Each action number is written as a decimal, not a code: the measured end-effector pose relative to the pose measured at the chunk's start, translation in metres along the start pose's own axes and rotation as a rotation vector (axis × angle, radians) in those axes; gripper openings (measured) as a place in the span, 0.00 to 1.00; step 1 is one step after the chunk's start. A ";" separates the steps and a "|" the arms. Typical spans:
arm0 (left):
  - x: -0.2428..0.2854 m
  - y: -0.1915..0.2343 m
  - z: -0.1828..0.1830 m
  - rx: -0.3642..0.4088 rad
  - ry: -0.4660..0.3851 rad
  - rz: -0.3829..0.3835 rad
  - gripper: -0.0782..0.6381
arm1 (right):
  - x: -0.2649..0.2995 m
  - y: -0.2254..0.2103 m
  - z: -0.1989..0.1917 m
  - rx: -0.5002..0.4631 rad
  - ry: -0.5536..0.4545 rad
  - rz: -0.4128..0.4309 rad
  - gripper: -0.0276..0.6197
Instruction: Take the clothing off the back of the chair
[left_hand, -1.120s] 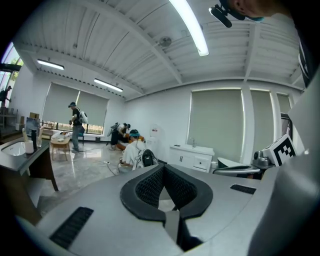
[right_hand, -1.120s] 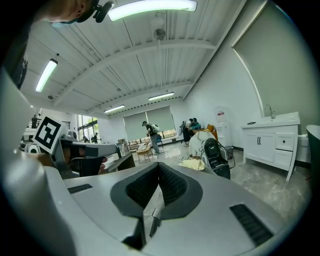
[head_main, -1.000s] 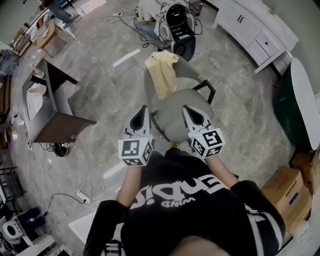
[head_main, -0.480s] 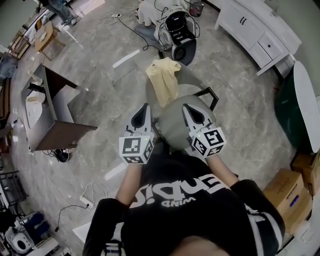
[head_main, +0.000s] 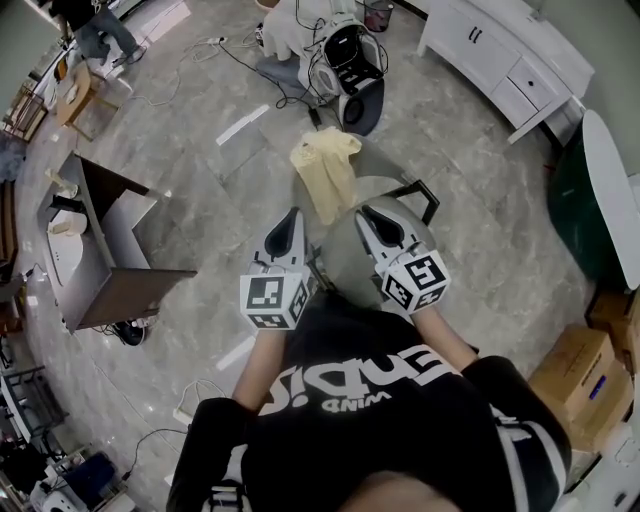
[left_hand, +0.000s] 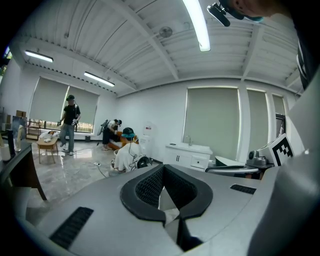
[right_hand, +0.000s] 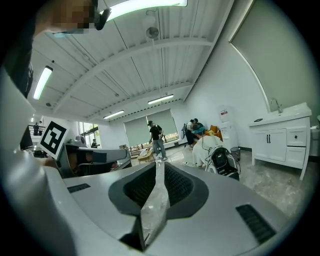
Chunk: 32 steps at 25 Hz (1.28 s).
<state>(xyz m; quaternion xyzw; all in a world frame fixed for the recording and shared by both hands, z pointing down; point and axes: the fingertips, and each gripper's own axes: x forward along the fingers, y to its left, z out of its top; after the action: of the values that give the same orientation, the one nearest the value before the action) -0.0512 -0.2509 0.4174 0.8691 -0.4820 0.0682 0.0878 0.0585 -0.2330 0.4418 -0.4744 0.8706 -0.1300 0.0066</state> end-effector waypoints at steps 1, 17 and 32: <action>0.002 0.002 0.001 -0.001 0.000 -0.002 0.13 | 0.003 0.000 0.000 0.001 0.003 0.001 0.07; 0.032 0.026 0.003 -0.007 0.012 -0.012 0.13 | 0.065 -0.013 -0.023 0.056 0.108 0.061 0.45; 0.056 0.040 -0.009 -0.022 0.055 -0.013 0.13 | 0.167 -0.107 -0.085 0.060 0.233 -0.096 0.45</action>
<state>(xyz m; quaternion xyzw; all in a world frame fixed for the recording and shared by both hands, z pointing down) -0.0559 -0.3161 0.4410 0.8690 -0.4744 0.0863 0.1112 0.0433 -0.4083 0.5674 -0.4967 0.8376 -0.2104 -0.0866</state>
